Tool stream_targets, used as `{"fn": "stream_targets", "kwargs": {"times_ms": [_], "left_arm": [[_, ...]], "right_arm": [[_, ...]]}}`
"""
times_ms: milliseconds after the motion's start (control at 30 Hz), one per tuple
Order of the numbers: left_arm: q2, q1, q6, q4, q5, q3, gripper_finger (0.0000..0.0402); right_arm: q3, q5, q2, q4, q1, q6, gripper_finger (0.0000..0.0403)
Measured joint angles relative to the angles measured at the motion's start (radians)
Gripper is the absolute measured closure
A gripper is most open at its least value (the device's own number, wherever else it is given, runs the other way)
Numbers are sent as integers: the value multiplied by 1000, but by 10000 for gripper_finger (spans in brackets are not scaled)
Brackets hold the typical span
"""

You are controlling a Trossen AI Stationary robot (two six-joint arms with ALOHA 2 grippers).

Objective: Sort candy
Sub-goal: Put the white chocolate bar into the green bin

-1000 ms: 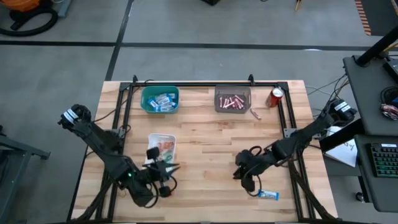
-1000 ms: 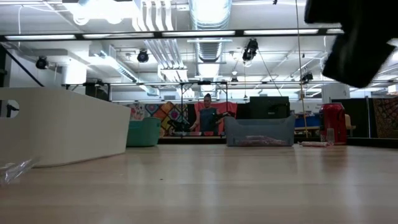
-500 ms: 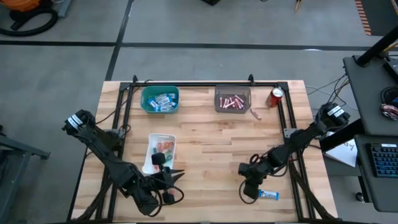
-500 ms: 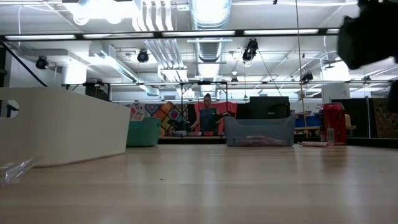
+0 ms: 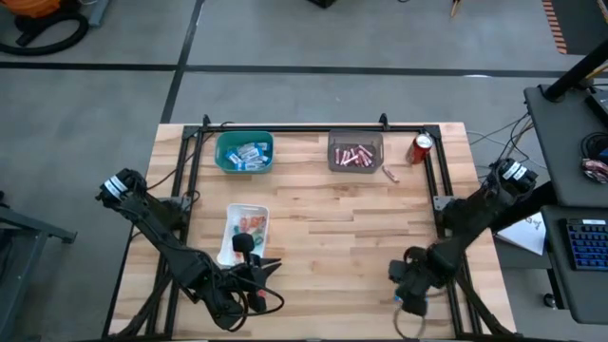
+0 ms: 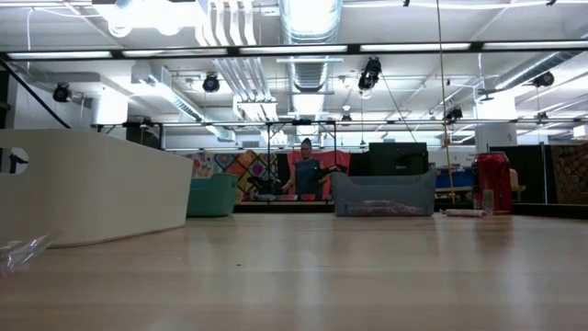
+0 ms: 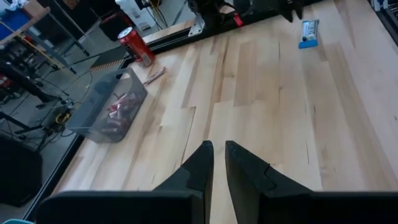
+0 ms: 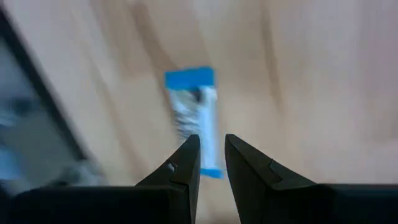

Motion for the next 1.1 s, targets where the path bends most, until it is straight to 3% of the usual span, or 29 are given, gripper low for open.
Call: {"fn": "stream_targets", "kwargs": {"times_ms": [133, 233, 533, 700, 900, 1100], "left_arm": [[0, 0, 0, 0, 0, 0, 375], [0, 0, -2, 1, 0, 0, 375], [-1, 0, 0, 3, 0, 11, 375], [-1, 2, 1, 3, 0, 11, 375], [-1, 4, 1, 3, -1, 11, 375], [1, 8, -1, 6, -1, 10, 375]], "right_arm": [[33, 113, 15, -92, 108, -36, 335], [32, 120, 26, -82, 146, 25, 322], [37, 129, 130, -4, 195, 40, 219], [47, 124, 209, -5, 207, 30, 187], [57, 124, 243, -4, 204, 30, 187], [55, 215, 246, -4, 206, 42, 236]]}}
